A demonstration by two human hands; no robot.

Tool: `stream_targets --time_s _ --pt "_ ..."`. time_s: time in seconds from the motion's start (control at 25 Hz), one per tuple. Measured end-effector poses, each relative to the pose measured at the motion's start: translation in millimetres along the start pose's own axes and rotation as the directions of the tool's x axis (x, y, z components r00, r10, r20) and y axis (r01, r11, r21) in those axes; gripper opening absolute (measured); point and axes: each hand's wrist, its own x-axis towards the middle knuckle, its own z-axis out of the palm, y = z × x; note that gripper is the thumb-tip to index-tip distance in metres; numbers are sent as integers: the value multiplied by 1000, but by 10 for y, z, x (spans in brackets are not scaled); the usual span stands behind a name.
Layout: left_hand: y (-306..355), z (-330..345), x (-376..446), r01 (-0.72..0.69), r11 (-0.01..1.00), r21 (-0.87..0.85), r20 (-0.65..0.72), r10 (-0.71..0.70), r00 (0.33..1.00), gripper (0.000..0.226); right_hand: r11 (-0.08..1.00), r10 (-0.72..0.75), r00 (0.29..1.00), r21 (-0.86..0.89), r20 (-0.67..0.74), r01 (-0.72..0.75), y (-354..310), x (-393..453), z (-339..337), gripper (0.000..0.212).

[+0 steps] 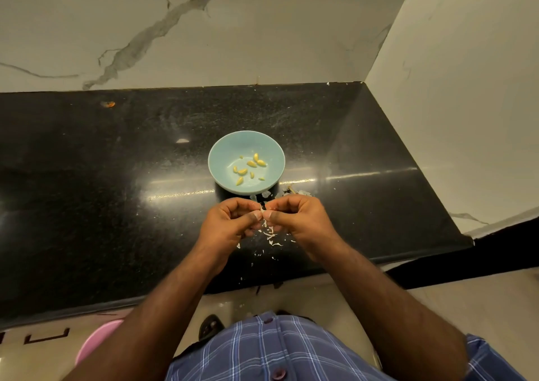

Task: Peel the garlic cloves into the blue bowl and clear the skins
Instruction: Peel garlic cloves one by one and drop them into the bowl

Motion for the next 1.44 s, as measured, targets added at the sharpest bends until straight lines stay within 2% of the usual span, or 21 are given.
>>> stream_targets --time_s 0.2,0.4,0.52,0.6,0.72,0.92,0.96,1.12,1.32,1.44 --pt "-12 111 31 -24 997 76 1 24 1000 4 981 -43 999 -189 -7 41 41 2 -81 12" --pt "10 187 74 25 999 46 -2 -25 1000 1 950 -97 995 -299 -5 91 8 -28 -124 8" --pt "38 207 72 48 999 6 -2 -48 999 1 958 -98 995 -268 15 98 12 -7 -150 8" --pt "39 212 73 73 997 -24 8 -72 997 6 961 -100 995 -262 -24 90 14 27 -154 6" --pt "68 245 77 127 979 -157 9 -127 992 7 984 -87 992 -162 -91 71 4 56 -114 3" --pt "89 256 77 161 938 -308 13 -165 986 4 991 95 991 101 -98 -85 -6 146 -96 9" --pt "83 252 78 173 931 -320 18 -176 984 4 988 114 989 110 -96 -104 -2 160 -117 11" --pt "86 220 99 205 910 -359 33 -207 978 9 998 54 992 -25 -113 -57 54 159 -221 10" --pt "86 182 111 252 866 -432 67 -247 967 19 998 8 1000 64 -25 -7 21 102 -219 22" --pt "80 217 88 251 882 -398 93 -234 968 22 992 -58 998 116 6 57 47 47 -75 20"
